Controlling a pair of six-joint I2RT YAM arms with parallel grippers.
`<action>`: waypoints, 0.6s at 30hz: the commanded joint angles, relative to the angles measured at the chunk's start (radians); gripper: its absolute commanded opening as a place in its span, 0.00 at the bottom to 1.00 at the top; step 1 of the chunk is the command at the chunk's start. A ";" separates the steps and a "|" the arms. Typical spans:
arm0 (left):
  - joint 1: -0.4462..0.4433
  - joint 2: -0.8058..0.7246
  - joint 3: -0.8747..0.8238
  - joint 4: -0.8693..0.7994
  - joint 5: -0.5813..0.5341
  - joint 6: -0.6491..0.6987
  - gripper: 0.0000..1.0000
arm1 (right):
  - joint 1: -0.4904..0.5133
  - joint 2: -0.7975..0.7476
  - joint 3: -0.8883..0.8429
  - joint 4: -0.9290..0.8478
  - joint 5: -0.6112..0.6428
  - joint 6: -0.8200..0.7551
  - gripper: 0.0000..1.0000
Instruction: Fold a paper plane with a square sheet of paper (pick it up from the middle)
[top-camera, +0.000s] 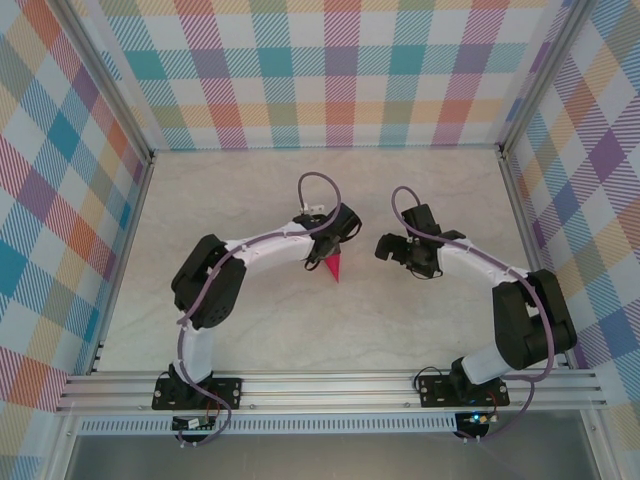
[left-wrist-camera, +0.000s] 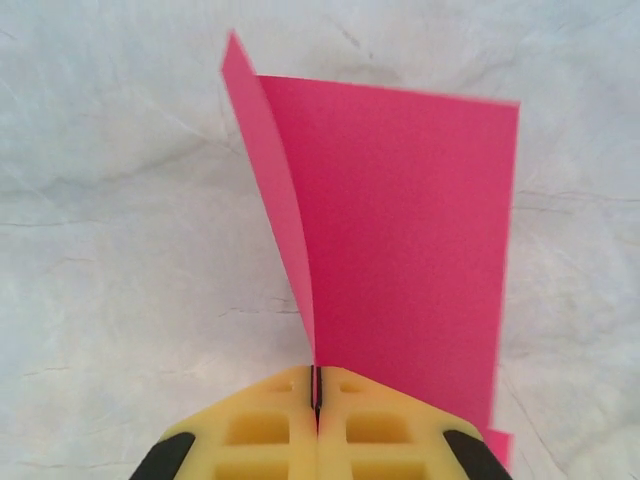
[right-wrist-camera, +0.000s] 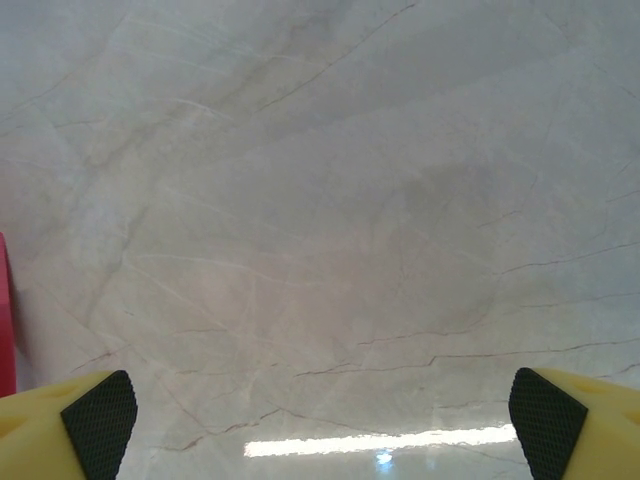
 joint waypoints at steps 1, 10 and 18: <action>-0.001 -0.122 -0.054 0.070 -0.002 0.044 0.00 | -0.004 -0.038 -0.022 0.033 -0.044 0.017 0.98; 0.074 -0.352 -0.272 0.391 0.374 0.135 0.00 | -0.005 -0.111 -0.054 0.096 -0.152 0.043 0.96; 0.149 -0.322 -0.424 0.675 0.620 0.032 0.00 | -0.004 -0.225 -0.121 0.197 -0.278 0.059 0.94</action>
